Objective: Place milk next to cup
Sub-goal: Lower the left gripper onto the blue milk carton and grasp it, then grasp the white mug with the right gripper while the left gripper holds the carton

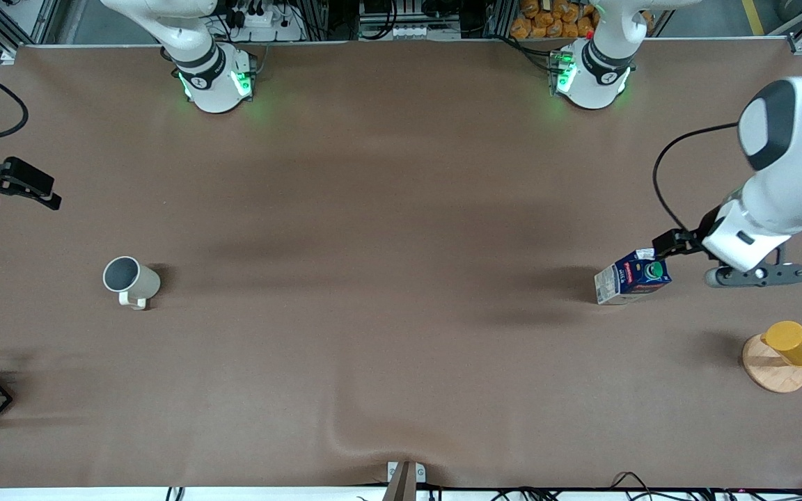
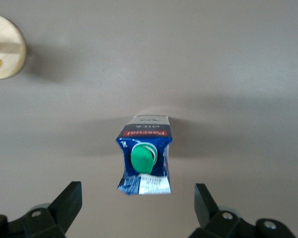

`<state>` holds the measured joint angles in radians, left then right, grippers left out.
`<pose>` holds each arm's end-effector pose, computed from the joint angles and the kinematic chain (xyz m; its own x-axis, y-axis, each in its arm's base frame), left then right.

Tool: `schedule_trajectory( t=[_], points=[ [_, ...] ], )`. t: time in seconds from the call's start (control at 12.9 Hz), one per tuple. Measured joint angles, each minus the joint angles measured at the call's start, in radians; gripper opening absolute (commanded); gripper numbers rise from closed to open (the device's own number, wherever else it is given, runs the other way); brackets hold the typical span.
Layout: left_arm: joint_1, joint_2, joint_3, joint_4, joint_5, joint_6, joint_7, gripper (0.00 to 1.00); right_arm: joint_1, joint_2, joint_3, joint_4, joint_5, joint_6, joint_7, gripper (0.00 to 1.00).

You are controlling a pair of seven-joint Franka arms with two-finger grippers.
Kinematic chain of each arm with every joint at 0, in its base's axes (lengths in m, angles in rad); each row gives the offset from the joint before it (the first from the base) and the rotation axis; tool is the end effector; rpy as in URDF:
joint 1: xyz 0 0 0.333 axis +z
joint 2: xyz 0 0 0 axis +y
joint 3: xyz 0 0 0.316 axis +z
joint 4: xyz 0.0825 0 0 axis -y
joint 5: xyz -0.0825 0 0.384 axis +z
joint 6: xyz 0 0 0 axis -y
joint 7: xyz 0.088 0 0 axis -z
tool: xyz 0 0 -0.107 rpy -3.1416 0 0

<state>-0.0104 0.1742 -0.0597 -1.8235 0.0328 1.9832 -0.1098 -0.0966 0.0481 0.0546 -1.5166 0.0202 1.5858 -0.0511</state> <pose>0.6049 -0.0388 0.4379 0.9996 0.0273 -0.0120 0.0270 -0.9994 -0.0210 0.5709 -0.0227 0.6245 0.9997 0.0087 0.0223 0.0092 -0.9997 -0.0217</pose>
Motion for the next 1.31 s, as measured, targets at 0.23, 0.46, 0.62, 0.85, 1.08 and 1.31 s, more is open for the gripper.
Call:
schedule_trajectory(
  t=[0.23,0.46,0.62,0.85,1.08,1.31],
  points=[
    [0.000,0.051,0.000,-0.018,0.000,0.046,0.000,1.00,0.000,0.029,0.000,-0.001,0.000,0.005,0.000,1.00],
    [0.000,0.090,0.000,-0.018,0.000,0.066,0.000,1.00,0.000,0.114,0.000,-0.003,0.000,0.099,0.000,1.00],
    [0.000,0.106,0.000,-0.019,0.000,0.066,0.000,1.00,0.000,0.182,-0.002,-0.005,-0.001,0.157,-0.001,1.00],
    [0.000,0.123,0.000,-0.019,0.000,0.067,0.000,0.87,-0.004,0.283,-0.012,-0.012,-0.004,0.174,-0.002,1.00],
    [0.000,0.136,0.000,-0.019,0.000,0.067,0.000,0.60,-0.066,0.397,-0.015,-0.013,-0.005,0.257,-0.051,1.00],
    [0.000,0.139,0.000,-0.019,0.000,0.067,0.000,0.41,-0.074,0.458,-0.012,-0.015,-0.044,0.259,-0.228,1.00]
  ],
)
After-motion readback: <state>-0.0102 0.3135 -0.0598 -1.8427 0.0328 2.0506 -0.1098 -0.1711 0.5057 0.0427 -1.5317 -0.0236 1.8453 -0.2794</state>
